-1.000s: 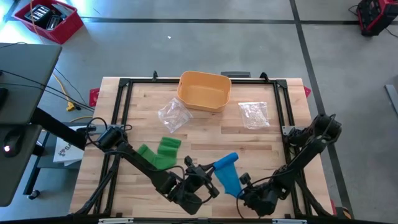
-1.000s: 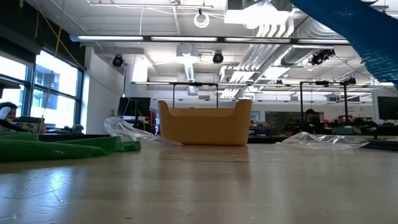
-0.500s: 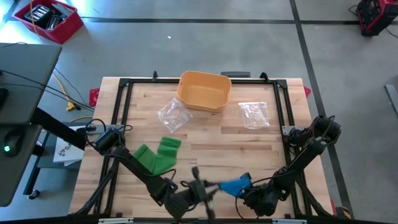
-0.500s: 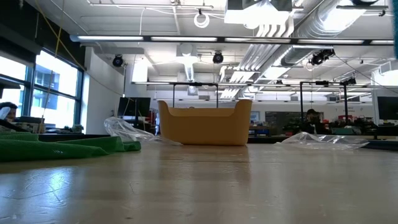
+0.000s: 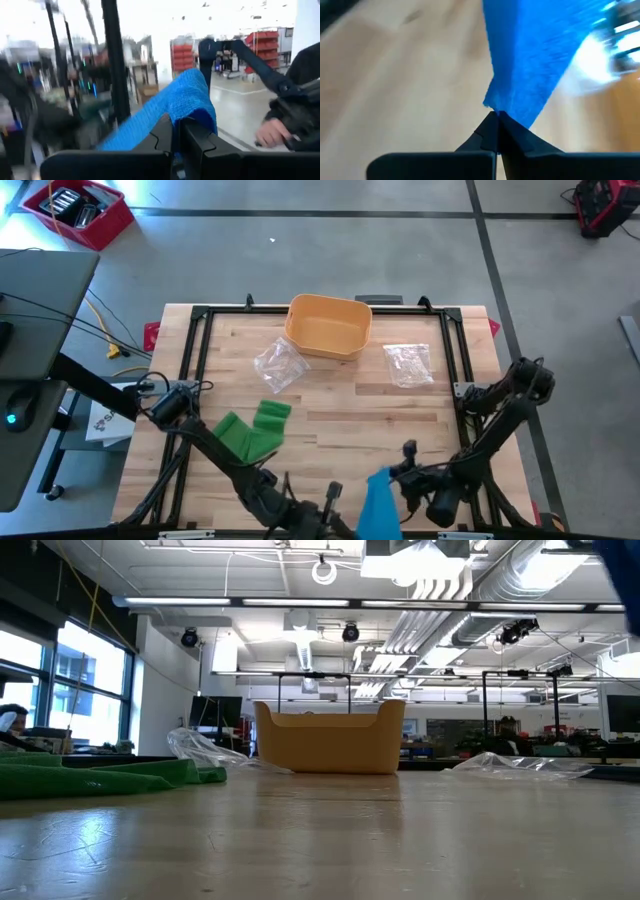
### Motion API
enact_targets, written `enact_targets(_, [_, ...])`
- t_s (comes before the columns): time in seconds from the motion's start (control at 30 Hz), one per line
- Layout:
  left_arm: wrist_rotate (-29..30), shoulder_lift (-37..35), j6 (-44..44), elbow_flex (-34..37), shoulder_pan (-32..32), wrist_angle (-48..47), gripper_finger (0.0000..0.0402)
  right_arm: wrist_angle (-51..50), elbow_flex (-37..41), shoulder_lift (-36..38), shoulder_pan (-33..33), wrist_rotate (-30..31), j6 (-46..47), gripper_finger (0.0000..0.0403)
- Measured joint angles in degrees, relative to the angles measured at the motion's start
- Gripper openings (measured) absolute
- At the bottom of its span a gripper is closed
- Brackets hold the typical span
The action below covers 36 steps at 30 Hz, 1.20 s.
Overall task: Roll bandage
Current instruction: Roll the blue bandage
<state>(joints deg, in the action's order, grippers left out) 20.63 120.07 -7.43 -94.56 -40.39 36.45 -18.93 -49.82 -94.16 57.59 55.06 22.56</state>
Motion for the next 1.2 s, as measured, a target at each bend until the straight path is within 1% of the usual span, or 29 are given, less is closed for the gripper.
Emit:
enact_targets(0.1, [0.56, 0.02, 8.96, 0.0, 0.97, -5.31, 0.001, -3.11, -0.33, 4.55, 1.8, 13.03, -0.82, 0.0])
enact_targets(0.2, [1.07, 0.02, 17.36, -0.02, 1.9, -11.36, 0.001, -3.15, -2.97, 9.87, 3.7, 22.24, -9.67, 0.0])
enact_targets(0.27, [2.83, 0.02, 22.17, -0.04, 2.48, -15.88, 0.001, -2.5, -5.65, 13.02, 4.82, 25.81, -17.63, 0.0])
enact_targets(0.37, [5.68, 0.74, 27.88, -0.04, 3.65, -20.83, 0.001, 0.16, -9.99, 16.24, 6.5, 28.09, -29.76, 0.0])
enact_targets(0.43, [8.0, 1.59, 30.44, -0.04, 4.78, -22.86, 0.001, 1.33, -12.78, 17.28, 7.71, 28.28, -37.03, 0.0])
enact_targets(0.5, [11.16, 2.4, 33.13, -0.04, 5.87, -24.85, 0.001, 1.57, -15.32, 17.64, 9.5, 28.21, -42.42, 0.0])
enact_targets(0.57, [13.85, 2.94, 36.12, -0.04, 7.01, -27.22, 0.001, 1.57, -17.43, 17.72, 11.54, 27.96, -45.83, 0.0])
enact_targets(0.63, [16.69, 2.97, 38.92, -0.04, 8.13, -30.64, 0.001, 1.45, -19.4, 17.69, 14.07, 26.23, -47.43, 0.0])
enact_targets(0.8, [25.95, 2.95, 43.32, -0.07, 9.93, -39.44, 0.001, 3.88, -22.3, 17.65, 20.03, 13.33, -47.03, 0.0])
enact_targets(0.9, [27.44, 2.83, 44.55, -0.2, 10.52, -42.72, 0.001, 6.6, -22.75, 17.65, 23.12, 6.03, -47.07, 0.0])
enact_targets(0.97, [27.65, 2.71, 45.19, -0.23, 10.79, -45.31, 0.001, 9.3, -22.81, 17.61, 25.11, 2.99, -47.46, 0.0])
enact_targets(1.07, [28.73, 2.98, 46.19, 0.08, 10.96, -49.48, 0.001, 13.7, -23.08, 17.63, 28.64, 2.85, -50.3, 0.0001])
enact_targets(1.2, [28.94, 2.97, 50.46, 0.04, 10.86, -54.82, 0.001, 21.67, -23.04, 17.61, 33.03, 8.65, -58.82, 0.0001])
